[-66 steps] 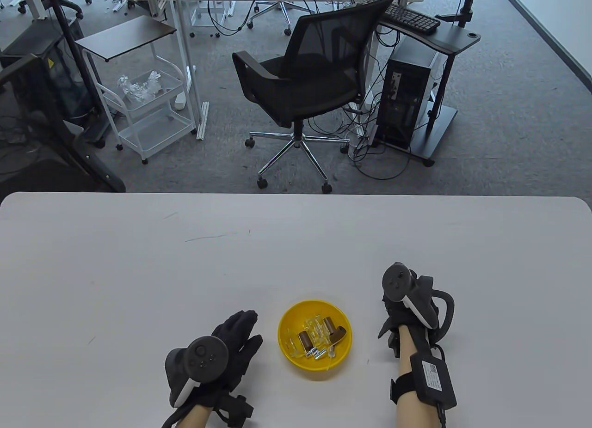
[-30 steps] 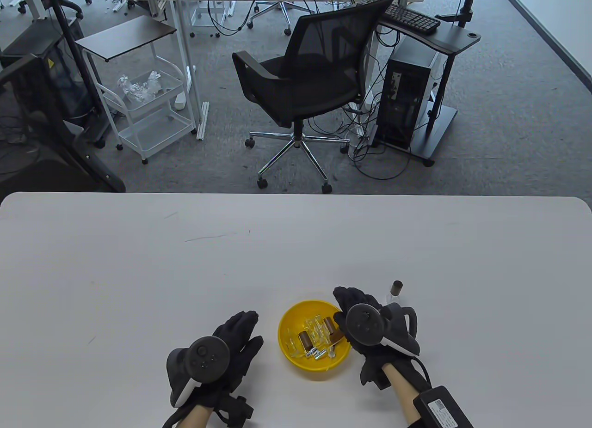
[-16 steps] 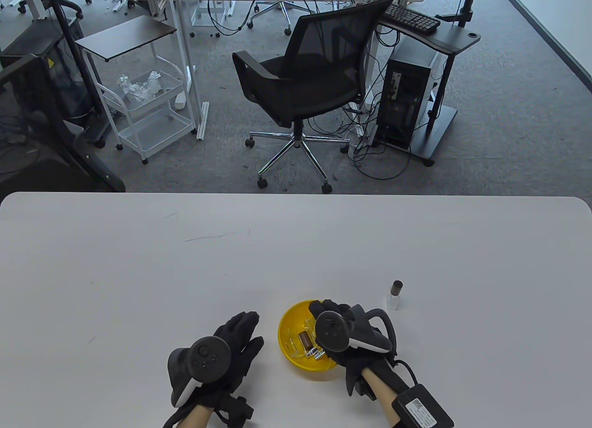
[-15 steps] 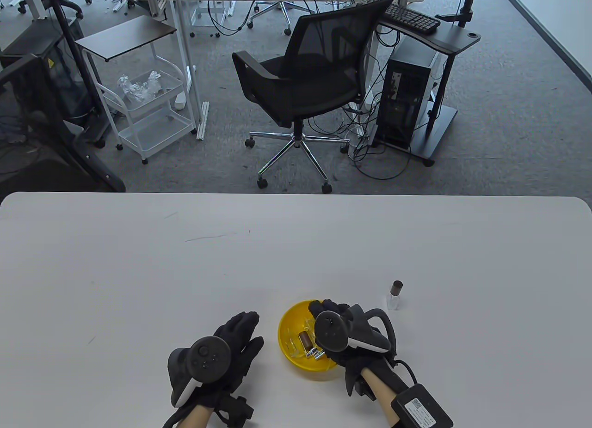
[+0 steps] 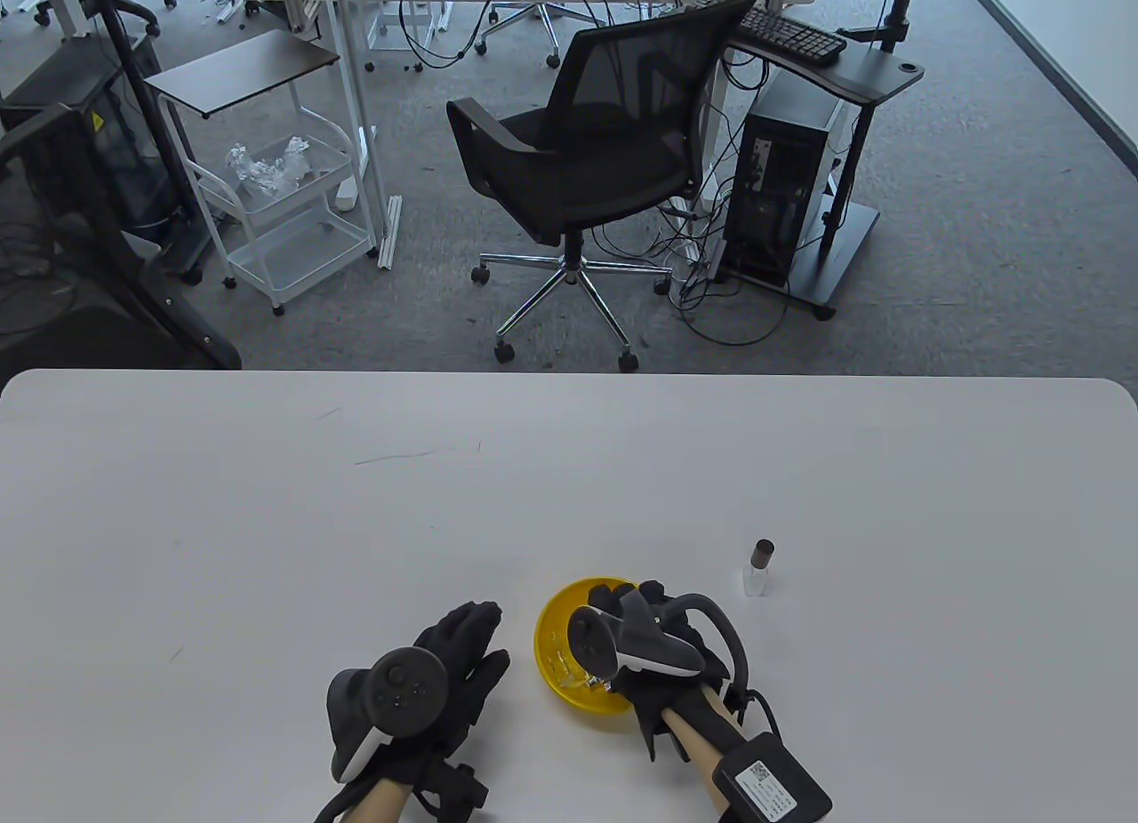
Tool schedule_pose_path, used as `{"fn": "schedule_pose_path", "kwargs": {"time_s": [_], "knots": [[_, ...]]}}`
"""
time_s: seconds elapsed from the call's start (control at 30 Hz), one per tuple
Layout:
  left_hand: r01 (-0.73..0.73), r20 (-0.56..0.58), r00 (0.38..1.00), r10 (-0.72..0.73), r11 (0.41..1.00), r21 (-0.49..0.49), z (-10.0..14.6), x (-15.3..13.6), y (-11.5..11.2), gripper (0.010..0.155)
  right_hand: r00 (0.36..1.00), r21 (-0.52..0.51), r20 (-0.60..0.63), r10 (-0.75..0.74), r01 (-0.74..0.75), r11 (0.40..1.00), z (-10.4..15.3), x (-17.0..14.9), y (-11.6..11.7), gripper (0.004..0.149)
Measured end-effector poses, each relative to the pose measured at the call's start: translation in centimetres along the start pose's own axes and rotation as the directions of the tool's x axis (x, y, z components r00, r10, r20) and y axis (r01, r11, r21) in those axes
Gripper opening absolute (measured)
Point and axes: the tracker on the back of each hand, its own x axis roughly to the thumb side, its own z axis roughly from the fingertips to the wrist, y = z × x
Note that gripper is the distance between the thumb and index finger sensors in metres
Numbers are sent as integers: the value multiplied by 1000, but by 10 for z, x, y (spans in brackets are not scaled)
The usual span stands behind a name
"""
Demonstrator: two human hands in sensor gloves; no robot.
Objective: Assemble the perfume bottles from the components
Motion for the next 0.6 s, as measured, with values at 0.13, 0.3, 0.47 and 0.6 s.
{"fn": "schedule_pose_path", "kwargs": {"time_s": [0.13,0.3,0.47,0.6], "knots": [[-1,-1,1000,1,1000,0,0,0,0,58,1000,-14,-11,22,-22,1000,-2,2,1,71],[6,1,1000,-6,1000,-5,0,0,-1,58,994,-63,-21,104,-105,992,-1,8,3,70],[7,2,1000,-7,1000,-9,0,0,-2,58,987,-101,-35,159,-161,982,0,14,4,67],[6,2,1000,-6,1000,-9,0,0,-2,58,984,-110,-39,176,-180,978,0,17,3,68]]}}
